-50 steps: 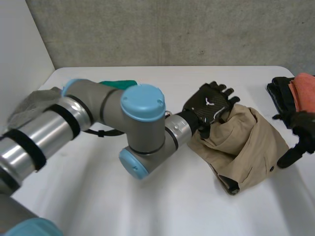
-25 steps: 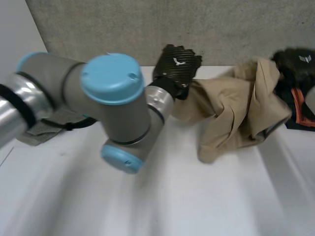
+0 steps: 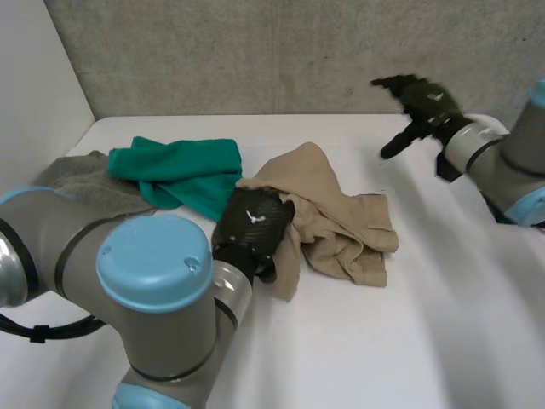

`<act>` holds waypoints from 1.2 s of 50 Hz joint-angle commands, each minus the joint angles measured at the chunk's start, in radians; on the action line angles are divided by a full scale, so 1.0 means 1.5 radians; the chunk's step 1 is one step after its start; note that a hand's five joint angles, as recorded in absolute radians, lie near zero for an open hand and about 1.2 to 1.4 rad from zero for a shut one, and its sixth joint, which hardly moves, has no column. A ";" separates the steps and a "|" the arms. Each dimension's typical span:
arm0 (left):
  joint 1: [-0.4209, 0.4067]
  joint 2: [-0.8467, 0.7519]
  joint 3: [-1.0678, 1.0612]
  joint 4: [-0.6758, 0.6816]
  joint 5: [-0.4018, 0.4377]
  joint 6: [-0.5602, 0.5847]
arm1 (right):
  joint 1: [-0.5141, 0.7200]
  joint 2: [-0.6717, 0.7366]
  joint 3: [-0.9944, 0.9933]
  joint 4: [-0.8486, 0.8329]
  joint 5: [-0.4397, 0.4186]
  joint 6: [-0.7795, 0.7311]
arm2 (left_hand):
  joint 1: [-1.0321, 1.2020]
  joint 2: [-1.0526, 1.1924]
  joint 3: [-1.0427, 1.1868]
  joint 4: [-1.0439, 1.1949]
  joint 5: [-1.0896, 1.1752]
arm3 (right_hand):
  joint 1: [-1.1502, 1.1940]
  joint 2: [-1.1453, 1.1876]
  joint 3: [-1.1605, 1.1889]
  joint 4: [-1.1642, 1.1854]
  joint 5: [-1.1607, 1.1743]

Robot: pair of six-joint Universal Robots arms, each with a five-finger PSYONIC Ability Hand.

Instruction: Fold the laundry.

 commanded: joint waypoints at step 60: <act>0.097 -0.271 0.395 -0.298 0.060 -0.268 | 0.148 -0.181 0.551 -0.066 0.218 -0.227 | 0.556 0.547 0.544 0.551 0.553 | 0.276 0.283 0.282 0.278 0.275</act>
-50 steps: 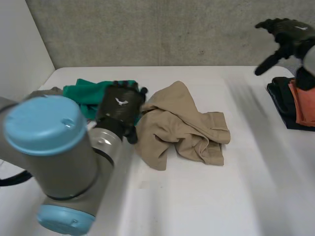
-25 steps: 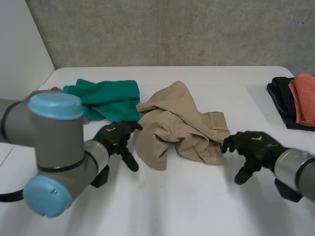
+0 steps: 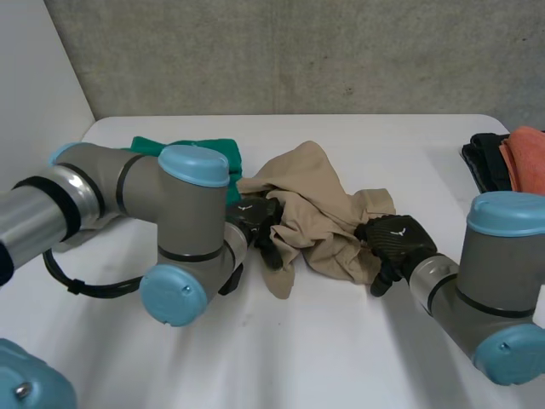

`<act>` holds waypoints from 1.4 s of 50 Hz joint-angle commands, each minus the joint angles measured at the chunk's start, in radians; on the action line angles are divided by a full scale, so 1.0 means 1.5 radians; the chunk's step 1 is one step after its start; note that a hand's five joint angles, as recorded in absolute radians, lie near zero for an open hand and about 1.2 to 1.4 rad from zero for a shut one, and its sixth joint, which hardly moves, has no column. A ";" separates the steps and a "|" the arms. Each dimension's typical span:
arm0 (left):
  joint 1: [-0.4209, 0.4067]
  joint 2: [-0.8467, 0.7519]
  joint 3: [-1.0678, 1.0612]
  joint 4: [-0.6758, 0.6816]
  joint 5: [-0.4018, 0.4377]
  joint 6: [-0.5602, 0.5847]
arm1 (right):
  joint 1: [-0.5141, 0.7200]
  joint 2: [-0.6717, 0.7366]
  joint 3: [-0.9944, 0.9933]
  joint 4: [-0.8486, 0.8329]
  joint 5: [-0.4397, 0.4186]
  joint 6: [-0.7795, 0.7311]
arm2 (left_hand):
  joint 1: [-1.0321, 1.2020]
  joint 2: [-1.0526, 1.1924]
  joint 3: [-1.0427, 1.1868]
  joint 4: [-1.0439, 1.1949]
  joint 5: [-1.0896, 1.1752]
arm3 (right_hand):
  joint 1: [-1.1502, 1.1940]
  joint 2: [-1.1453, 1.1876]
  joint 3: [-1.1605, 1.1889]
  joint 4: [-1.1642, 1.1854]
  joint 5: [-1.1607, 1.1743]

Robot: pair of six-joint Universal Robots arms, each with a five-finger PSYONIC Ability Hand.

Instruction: Fold the laundry.

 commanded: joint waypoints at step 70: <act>0.158 0.289 -0.240 0.385 0.096 0.346 | -0.038 -0.008 -0.368 -0.001 0.030 0.001 | 0.439 0.462 0.463 0.461 0.465 | 0.625 0.629 0.623 0.633 0.629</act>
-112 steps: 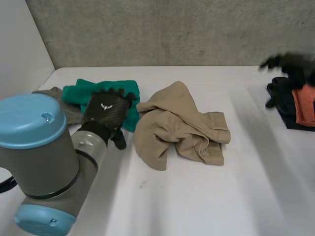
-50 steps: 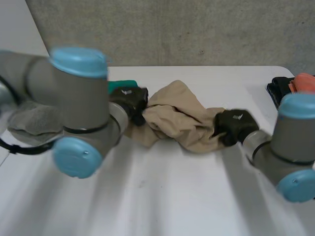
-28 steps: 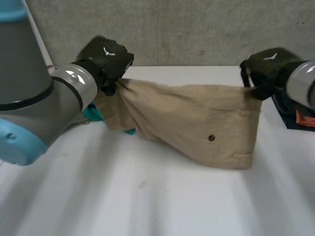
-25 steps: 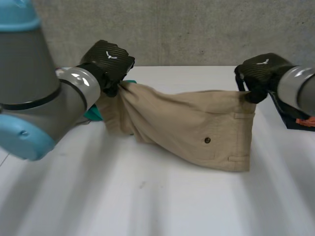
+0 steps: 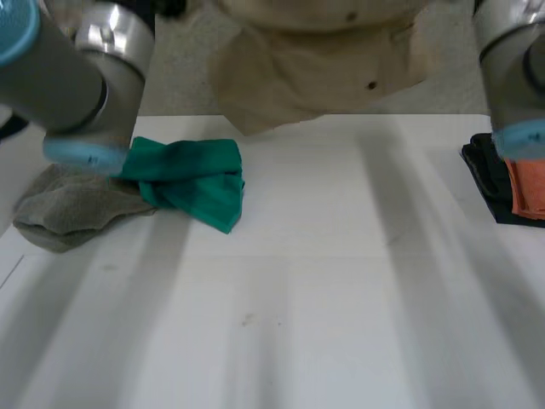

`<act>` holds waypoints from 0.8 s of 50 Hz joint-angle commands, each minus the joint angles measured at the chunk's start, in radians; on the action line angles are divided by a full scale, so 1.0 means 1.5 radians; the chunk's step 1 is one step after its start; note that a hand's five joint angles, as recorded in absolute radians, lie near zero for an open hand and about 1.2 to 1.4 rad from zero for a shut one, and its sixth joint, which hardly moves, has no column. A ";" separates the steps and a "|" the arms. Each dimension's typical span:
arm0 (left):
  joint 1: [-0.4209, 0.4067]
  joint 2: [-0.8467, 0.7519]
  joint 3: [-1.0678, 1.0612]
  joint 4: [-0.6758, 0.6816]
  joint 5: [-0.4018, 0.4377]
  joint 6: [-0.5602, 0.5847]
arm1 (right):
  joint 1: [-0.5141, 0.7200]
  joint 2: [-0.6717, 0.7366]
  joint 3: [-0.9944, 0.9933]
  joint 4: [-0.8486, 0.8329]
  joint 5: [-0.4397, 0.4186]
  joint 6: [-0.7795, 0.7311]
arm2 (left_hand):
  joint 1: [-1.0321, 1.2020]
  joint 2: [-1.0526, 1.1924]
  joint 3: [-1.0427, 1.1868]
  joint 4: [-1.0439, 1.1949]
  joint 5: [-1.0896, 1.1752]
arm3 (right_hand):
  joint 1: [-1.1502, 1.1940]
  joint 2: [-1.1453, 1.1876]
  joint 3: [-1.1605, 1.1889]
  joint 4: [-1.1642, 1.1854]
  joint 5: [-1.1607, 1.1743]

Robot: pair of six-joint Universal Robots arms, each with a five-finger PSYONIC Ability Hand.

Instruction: Fold the laundry.

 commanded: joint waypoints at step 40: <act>-0.151 0.210 -0.525 -0.574 -0.017 0.078 | -0.107 -0.145 0.524 0.530 -0.130 -0.447 | -0.473 -0.497 -0.491 -0.497 -0.475 | 0.203 0.148 0.137 0.133 0.135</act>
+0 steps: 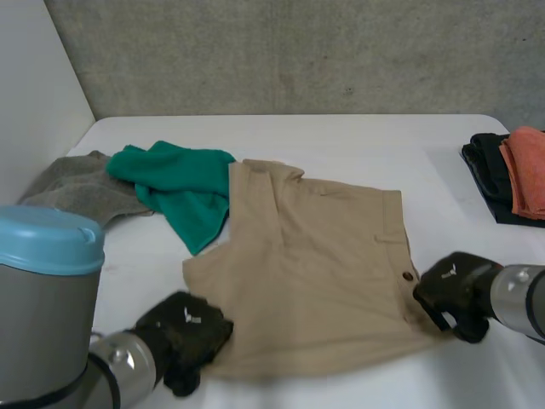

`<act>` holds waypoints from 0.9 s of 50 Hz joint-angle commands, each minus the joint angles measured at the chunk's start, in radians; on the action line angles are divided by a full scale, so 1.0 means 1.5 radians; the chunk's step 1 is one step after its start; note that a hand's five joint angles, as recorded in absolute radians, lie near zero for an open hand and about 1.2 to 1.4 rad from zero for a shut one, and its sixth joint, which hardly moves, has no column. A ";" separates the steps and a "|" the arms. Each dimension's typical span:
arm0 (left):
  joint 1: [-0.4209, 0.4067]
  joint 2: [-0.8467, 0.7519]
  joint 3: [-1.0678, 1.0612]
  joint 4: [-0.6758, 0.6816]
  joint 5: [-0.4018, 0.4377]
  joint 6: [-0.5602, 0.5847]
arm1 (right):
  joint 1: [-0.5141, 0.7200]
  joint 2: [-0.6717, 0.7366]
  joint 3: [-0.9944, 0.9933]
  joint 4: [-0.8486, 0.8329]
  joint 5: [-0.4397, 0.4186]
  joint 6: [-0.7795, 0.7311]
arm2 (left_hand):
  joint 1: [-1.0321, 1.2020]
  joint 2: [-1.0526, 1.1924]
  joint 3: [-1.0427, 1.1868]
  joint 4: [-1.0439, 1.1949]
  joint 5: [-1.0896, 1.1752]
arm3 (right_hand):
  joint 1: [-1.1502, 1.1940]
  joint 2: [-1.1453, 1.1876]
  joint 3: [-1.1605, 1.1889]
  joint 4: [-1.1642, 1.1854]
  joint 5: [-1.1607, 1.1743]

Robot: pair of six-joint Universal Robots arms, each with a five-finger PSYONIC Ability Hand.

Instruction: Fold the laundry.

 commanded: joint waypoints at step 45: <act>0.144 -0.667 0.840 0.145 0.248 0.314 | 0.045 0.015 0.101 -0.294 -0.046 0.137 | 0.245 0.241 0.241 0.241 0.240 | 0.203 0.148 0.137 0.132 0.135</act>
